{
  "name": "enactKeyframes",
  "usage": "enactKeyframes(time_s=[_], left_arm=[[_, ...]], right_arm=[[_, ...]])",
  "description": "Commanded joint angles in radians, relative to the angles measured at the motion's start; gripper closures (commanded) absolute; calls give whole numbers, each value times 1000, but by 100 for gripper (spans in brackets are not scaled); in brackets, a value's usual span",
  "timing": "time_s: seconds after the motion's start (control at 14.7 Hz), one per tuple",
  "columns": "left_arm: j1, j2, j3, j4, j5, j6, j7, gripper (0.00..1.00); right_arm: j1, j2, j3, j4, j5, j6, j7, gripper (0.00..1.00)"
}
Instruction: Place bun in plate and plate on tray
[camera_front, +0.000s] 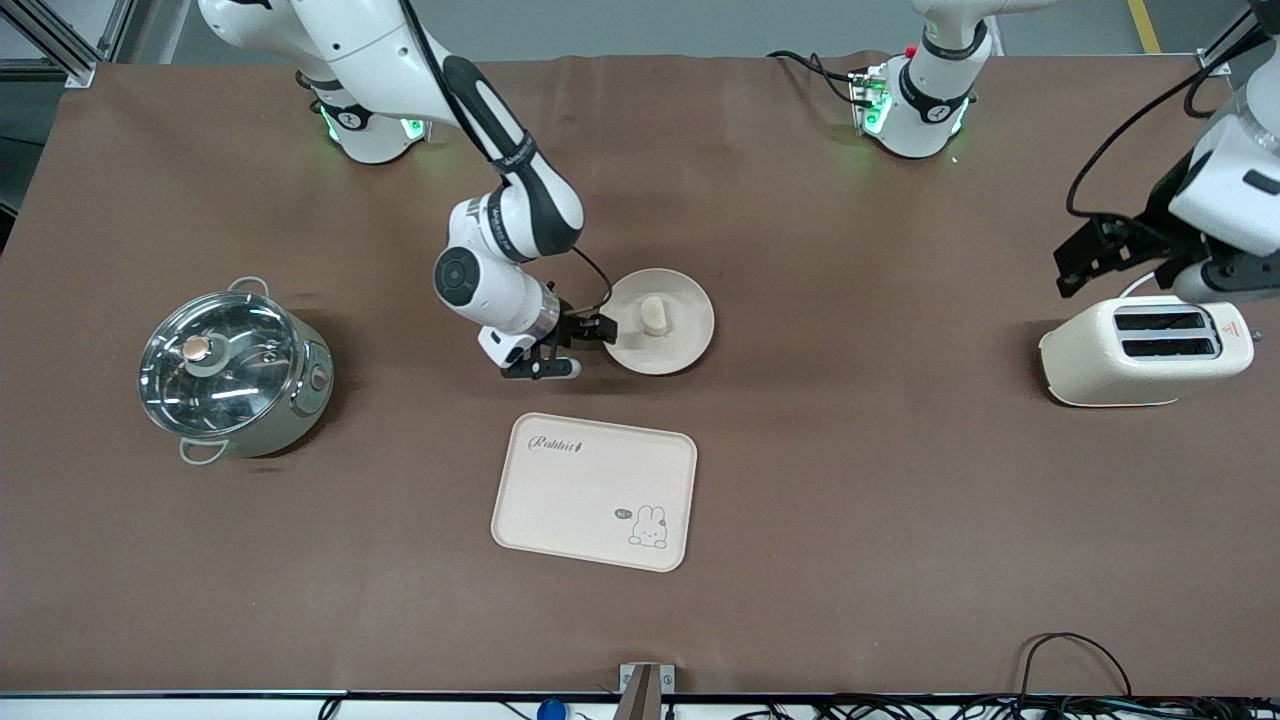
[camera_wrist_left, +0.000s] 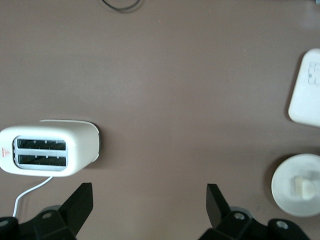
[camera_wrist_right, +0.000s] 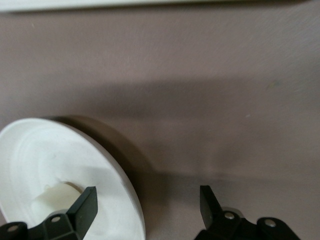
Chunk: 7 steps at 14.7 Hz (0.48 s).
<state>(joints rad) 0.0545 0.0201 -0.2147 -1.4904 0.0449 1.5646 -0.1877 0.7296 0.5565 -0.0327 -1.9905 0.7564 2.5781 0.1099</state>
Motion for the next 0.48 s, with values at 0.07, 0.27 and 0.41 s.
enactKeyframes(time_s=[0.07, 0.27, 0.41], left_arm=[[-80, -152, 106, -184, -59, 9, 70, 0], [-81, -160, 100, -191, -56, -3, 73, 0], [-78, -155, 98, -189, -56, -5, 74, 0]], right_arm=[[30, -9, -10, -27, 52, 20, -4, 30], [50, -9, -10, -27, 95, 20, -4, 51], [51, -9, -10, -27, 97, 20, -4, 62]])
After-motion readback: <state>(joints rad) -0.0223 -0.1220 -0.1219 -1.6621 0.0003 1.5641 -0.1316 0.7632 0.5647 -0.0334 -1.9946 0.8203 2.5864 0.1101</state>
